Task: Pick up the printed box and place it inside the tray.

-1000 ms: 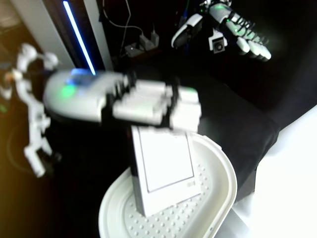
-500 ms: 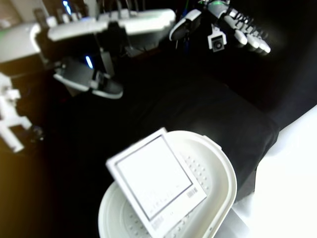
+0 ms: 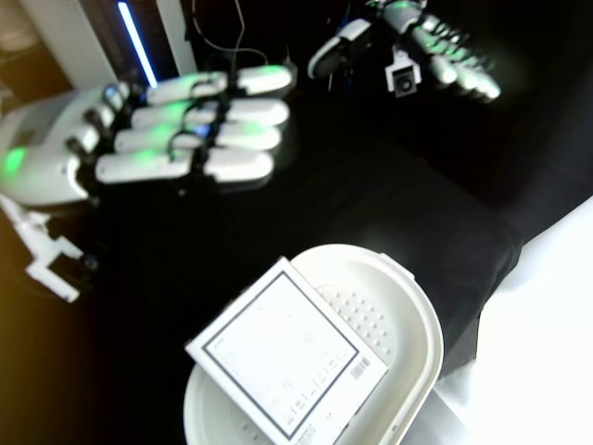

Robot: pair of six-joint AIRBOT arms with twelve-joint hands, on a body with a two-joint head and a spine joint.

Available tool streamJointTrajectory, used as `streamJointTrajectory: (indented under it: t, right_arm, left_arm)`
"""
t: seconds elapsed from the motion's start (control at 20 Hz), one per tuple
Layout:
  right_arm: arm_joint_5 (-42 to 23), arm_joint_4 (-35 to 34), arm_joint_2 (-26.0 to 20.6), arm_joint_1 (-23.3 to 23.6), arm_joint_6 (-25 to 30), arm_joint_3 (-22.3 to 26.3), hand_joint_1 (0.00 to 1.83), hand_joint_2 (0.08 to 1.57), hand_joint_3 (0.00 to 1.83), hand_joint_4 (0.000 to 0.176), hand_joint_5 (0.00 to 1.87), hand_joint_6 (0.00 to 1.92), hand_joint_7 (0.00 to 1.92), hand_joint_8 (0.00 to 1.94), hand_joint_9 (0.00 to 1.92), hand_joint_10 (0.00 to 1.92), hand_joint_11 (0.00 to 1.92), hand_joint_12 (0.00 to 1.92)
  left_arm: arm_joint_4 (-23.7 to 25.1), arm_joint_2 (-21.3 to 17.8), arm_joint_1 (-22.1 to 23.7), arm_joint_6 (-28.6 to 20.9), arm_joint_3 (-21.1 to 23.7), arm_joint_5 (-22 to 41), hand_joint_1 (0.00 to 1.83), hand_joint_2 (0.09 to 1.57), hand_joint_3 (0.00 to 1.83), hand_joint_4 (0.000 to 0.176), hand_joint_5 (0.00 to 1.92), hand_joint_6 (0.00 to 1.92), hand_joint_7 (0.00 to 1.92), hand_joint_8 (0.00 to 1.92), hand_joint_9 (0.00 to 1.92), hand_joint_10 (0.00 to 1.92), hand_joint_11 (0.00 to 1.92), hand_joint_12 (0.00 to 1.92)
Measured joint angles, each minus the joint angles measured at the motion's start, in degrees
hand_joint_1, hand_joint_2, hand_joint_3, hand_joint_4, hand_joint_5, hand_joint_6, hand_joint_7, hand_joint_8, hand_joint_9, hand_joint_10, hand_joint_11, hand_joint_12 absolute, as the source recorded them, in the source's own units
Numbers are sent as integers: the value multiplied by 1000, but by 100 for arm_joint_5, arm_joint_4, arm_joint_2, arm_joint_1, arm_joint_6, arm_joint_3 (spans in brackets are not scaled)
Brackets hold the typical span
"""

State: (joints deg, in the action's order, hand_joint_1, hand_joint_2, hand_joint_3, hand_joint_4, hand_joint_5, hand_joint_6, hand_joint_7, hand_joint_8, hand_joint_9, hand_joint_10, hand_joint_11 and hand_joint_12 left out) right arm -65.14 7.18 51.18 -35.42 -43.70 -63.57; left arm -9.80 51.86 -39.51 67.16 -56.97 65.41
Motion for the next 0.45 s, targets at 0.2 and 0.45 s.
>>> streamJointTrajectory:
  t: [0.2, 0.45]
  right_arm:
    - [-170, -98, 234, -315, 363, -85, 630, 758, 12, 176, 0, 0, 0, 0, 0, 0, 0, 0]
    - [-400, -417, 411, -669, 861, -302, 461, 787, 13, 170, 0, 0, 0, 0, 0, 0, 0, 0]
  left_arm:
    - [52, 0, -153, 52, 70, -85, 380, 805, 21, 128, 0, 0, 0, 0, 0, 0, 0, 0]
    - [63, 0, -181, 184, 181, -61, 391, 803, 6, 113, 0, 0, 0, 0, 0, 0, 0, 0]
